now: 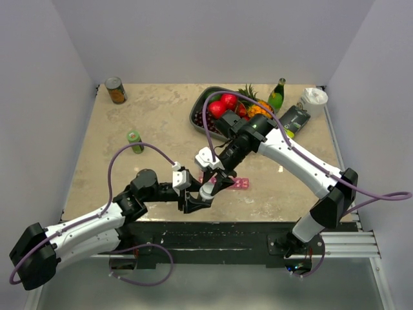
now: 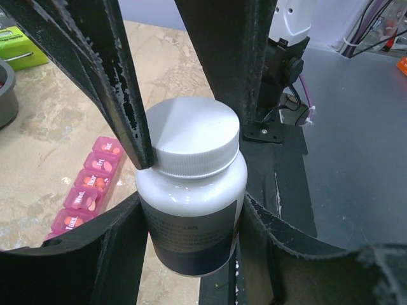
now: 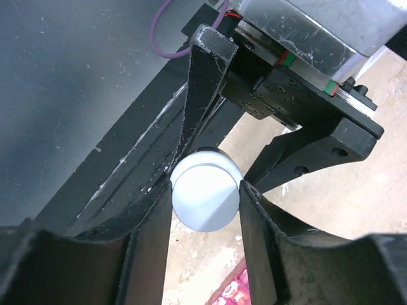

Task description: Sort the pills into containers

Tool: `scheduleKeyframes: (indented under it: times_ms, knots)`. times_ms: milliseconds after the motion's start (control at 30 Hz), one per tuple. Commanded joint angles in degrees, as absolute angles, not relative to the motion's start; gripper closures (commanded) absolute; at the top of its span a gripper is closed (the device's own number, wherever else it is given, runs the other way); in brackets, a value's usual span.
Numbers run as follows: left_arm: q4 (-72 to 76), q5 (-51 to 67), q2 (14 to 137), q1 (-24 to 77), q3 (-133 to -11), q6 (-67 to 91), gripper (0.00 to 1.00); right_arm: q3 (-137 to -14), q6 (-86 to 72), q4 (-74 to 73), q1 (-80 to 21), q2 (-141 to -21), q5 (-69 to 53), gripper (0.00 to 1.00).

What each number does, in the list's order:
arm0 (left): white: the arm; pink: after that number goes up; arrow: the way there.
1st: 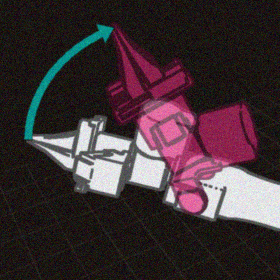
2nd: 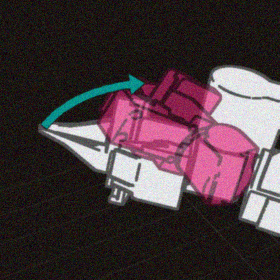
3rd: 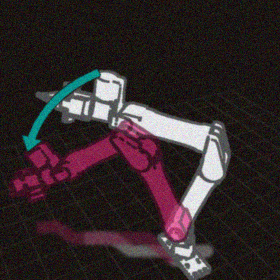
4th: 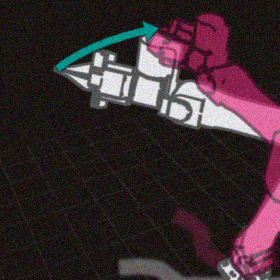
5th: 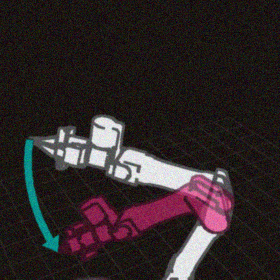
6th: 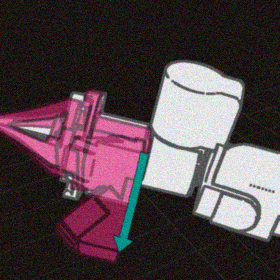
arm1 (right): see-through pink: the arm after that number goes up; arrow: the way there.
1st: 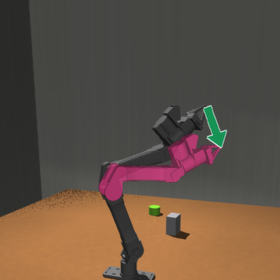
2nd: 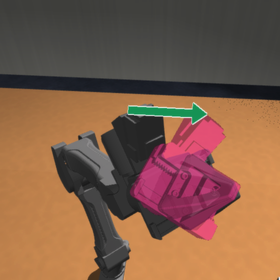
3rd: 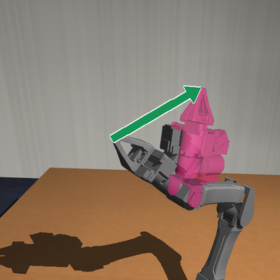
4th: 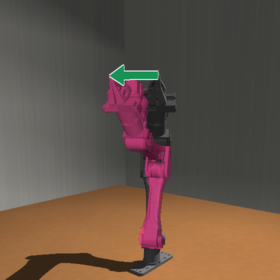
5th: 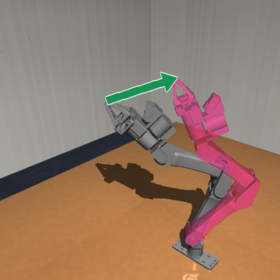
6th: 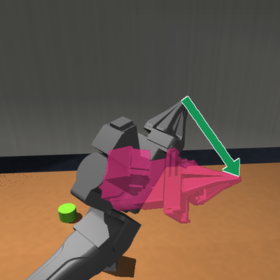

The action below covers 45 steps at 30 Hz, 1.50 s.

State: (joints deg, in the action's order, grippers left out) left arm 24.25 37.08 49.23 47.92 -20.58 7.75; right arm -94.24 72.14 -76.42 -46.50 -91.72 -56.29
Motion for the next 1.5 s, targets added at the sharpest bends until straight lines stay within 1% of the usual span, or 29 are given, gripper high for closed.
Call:
scheduleKeyframes:
  times_ms: [0, 33, 67, 100, 133, 167, 200, 233, 267, 300, 333, 400, 433, 500, 567, 600, 633, 667, 700, 733, 900, 933, 1000, 1033, 1067, 1133, 1300, 1400, 1467]
  knots:
    - [28.0, 36.4, 47.7, 47.3, -23.1, 6.9, 1.00, -93.3, 67.6, -77.3, -46.8, -89.8, -55.3, 0.59]
    - [28.6, 35.6, 47.4, 47.3, -23.1, 6.9, 1.00, -93.1, 66.3, -76.5, -46.8, -89.7, -55.0, 0.61]
    - [29.1, 33.4, 46.4, 47.3, -22.6, 6.9, 1.00, -92.5, 62.2, -73.6, -46.8, -89.6, -54.3, 0.66]
    - [30.8, 32.0, 46.0, 47.3, -22.2, 6.7, 1.00, -91.9, 59.1, -71.2, -46.8, -89.5, -53.7, 0.68]
    - [31.7, 27.8, 45.4, 47.3, -21.5, 6.5, 1.00, -91.4, 55.5, -68.7, -46.8, -89.4, -52.9, 0.71]
    - [32.9, 25.9, 44.5, 47.3, -21.1, 6.3, 1.00, -90.0, 47.4, -62.7, -46.8, -89.1, -50.7, 0.76]
    - [35.5, 23.5, 44.1, 47.3, -20.8, 5.3, 1.00, -89.0, 42.5, -58.9, -46.8, -88.9, -49.2, 0.76]
    - [36.4, 17.5, 43.9, 47.4, -20.7, 5.1, 1.00, -87.6, 37.1, -54.8, -46.8, -88.9, -47.0, 0.78]
    - [37.3, 15.0, 44.3, 47.5, -20.7, 4.3, 1.00, -84.9, 27.3, -47.4, -46.0, -89.0, -40.4, 0.79]
    - [39.5, 11.5, 44.6, 47.9, -20.7, 3.1, 1.00, -83.5, 22.1, -43.9, -45.1, -89.4, -37.4, 0.84]
    - [40.3, 4.8, 45.3, 48.3, -21.0, 2.5, 1.00, -82.3, 17.9, -41.2, -44.0, -89.9, -34.7, 0.87]
    - [42.7, -1.5, 47.8, 49.5, -21.4, 0.5, 1.00, -79.2, 6.9, -34.9, -40.2, -91.2, -29.0, 0.93]
    - [43.4, -4.8, 48.8, 49.8, -21.4, 0.3, 1.00, -78.5, 4.8, -33.8, -39.0, -91.5, -29.3, 0.95]
    - [44.2, -5.7, 51.1, 49.9, -21.5, 0.4, 1.00, -77.3, 2.0, -31.6, -37.0, -90.7, -32.2, 0.96]
    - [44.2, -3.5, 52.1, 49.9, -20.7, 0.6, 1.00, -78.2, 3.4, -31.7, -36.4, -89.7, -34.4, 0.74]
    - [43.9, -2.5, 52.1, 49.9, -20.2, 1.1, 1.00, -79.3, 5.7, -32.8, -36.2, -89.3, -38.5, 0.59]
    - [43.3, 1.3, 52.0, 49.9, -19.3, 1.2, 1.00, -80.7, 8.3, -34.4, -35.8, -88.7, -40.8, 0.30]
    - [41.5, 3.0, 51.6, 49.9, -19.2, 1.2, 1.00, -84.6, 13.9, -39.1, -34.8, -88.2, -42.6, 0.17]
    - [40.1, 4.5, 51.2, 49.9, -19.0, 1.8, 1.00, -86.8, 17.6, -42.1, -34.3, -88.1, -44.5, 0.08]
    - [38.9, 7.5, 50.1, 49.9, -18.5, 2.0, 1.00, -90.4, 23.3, -44.6, -33.8, -86.8, -47.3, 0.01]
    - [32.3, 14.6, 45.9, 49.8, -18.1, 4.0, 1.00, -93.2, 47.2, -60.3, -32.7, -82.7, -54.7, 0.01]
    - [31.4, 17.3, 44.8, 49.8, -18.6, 4.0, 1.00, -92.9, 56.3, -63.2, -32.7, -82.4, -54.9, 0.01]
    - [29.4, 20.6, 44.2, 49.8, -19.2, 4.1, 1.00, -92.7, 66.0, -71.7, -32.7, -82.1, -57.6, 0.01]
    - [29.0, 24.3, 44.1, 49.7, -20.0, 4.2, 1.00, -92.6, 75.3, -74.8, -32.8, -82.2, -58.4, 0.01]
    - [28.0, 26.0, 44.4, 49.7, -20.5, 4.4, 1.00, -92.5, 78.4, -79.0, -32.9, -82.4, -59.2, 0.01]
    - [27.1, 30.0, 45.3, 49.7, -21.9, 4.5, 1.00, -92.6, 81.6, -80.9, -32.9, -83.0, -59.8, 0.01]
    - [27.1, 32.5, 47.5, 49.7, -23.0, 4.8, 1.00, -92.8, 82.0, -82.3, -36.6, -84.4, -60.3, 0.02]
    - [28.4, 32.6, 47.9, 49.7, -23.1, 5.4, 1.00, -91.8, 78.5, -79.7, -39.4, -84.6, -58.0, 0.07]
    - [29.0, 32.8, 48.4, 49.7, -23.4, 5.6, 1.00, -91.5, 76.2, -78.3, -41.0, -84.9, -57.0, 0.15]
